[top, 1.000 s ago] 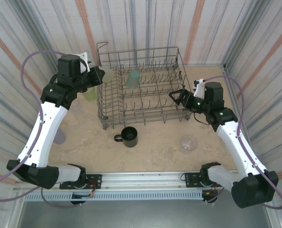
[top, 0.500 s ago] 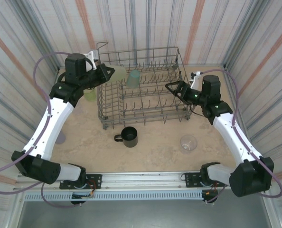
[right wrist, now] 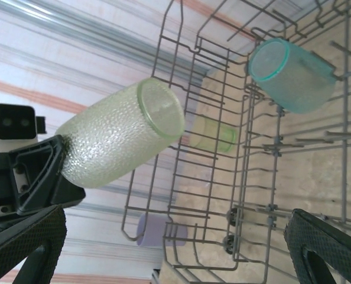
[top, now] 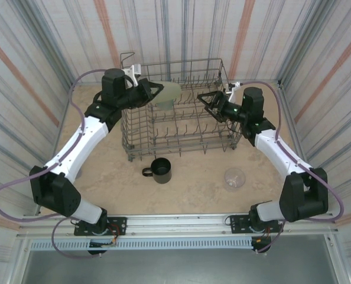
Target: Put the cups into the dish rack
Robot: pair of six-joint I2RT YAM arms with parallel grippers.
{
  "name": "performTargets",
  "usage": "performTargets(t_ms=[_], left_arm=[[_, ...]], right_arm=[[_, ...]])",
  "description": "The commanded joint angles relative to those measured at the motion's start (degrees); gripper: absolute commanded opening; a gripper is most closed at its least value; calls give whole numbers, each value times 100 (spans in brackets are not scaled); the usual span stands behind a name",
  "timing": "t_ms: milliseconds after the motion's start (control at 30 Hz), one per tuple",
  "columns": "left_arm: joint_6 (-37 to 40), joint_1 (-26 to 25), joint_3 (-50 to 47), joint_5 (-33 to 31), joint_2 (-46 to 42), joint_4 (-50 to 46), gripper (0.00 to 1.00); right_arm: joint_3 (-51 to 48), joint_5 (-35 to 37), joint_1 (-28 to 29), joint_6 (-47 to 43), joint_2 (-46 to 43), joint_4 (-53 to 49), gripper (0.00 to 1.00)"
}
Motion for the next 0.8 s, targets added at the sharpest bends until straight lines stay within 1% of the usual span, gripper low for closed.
performTargets(t_ms=[0, 133, 200, 300, 467, 600, 767], left_arm=[[-396, -142, -51, 283, 113, 991, 0], [-874, -206, -253, 408, 308, 1795, 0], [-1100, -234, -344, 503, 416, 2171, 0], [-1243, -309, -416, 552, 494, 2475, 0], [-1358, -416, -516, 550, 499, 2737, 0], [-1497, -472, -622, 572, 507, 3057, 0], [-1599, -537, -693, 588, 586, 3231, 0]], right_arm=[[197, -207, 92, 497, 225, 832, 99], [137, -229, 100, 866, 418, 1405, 99], [73, -180, 105, 1213, 510, 1757, 99], [48, -153, 105, 1547, 649, 2239, 99], [56, -27, 122, 1859, 818, 2576, 99], [69, 77, 151, 2030, 939, 2716, 99], [92, 174, 158, 2177, 1041, 2836, 99]])
